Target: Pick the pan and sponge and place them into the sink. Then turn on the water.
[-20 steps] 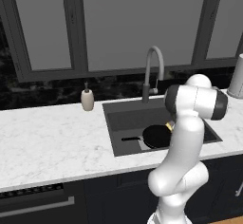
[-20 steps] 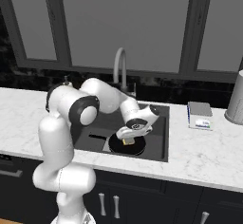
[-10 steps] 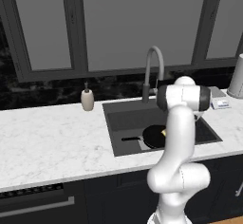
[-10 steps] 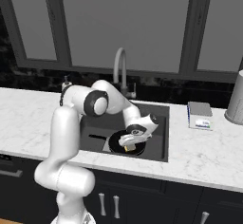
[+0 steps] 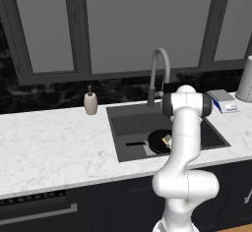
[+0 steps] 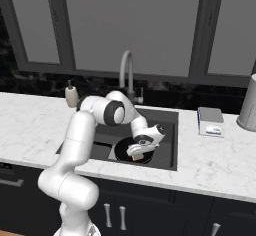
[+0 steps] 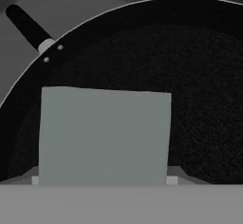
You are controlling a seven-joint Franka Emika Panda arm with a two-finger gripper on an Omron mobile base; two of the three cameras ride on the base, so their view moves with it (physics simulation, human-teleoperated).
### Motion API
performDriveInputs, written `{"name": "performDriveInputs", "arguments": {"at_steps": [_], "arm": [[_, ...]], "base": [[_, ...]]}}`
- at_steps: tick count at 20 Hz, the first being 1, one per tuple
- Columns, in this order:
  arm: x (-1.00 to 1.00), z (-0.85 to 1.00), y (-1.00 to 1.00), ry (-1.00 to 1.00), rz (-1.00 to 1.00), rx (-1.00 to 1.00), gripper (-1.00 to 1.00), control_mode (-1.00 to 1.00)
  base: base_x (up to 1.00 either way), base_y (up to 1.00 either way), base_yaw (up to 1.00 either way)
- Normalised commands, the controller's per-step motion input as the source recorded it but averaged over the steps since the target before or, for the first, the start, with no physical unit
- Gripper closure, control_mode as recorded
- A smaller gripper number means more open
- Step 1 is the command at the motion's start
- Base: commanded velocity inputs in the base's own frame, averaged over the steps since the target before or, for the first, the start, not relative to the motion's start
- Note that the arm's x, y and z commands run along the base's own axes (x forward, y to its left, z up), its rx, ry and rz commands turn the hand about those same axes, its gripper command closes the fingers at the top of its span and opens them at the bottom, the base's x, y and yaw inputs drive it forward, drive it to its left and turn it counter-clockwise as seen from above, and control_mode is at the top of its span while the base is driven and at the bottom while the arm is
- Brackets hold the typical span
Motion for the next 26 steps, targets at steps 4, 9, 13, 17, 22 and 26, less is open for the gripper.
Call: {"name": "performDriveInputs", "arguments": {"at_steps": [4,9,13,17,22,26], "arm": [[0.48,-0.45,0.0,0.0,0.0,0.0,1.0,-1.0],[0.21,-0.29,0.0,-0.01,0.0,0.0,-1.0,-1.0],[0.01,-0.02,0.0,-0.06,0.0,0.02,-1.0,-1.0],[0.0,0.18,0.01,-0.09,0.0,0.07,-1.0,-1.0],[0.0,0.44,0.0,-0.07,-0.02,0.11,-1.0,-1.0],[-0.06,0.86,0.0,-0.11,-0.06,0.12,-1.0,-1.0]], "base": [[0.0,0.0,0.0],[0.0,0.0,0.0],[0.0,0.0,0.0],[0.0,0.0,0.0],[0.0,0.0,0.0],[0.0,0.0,0.0]]}}
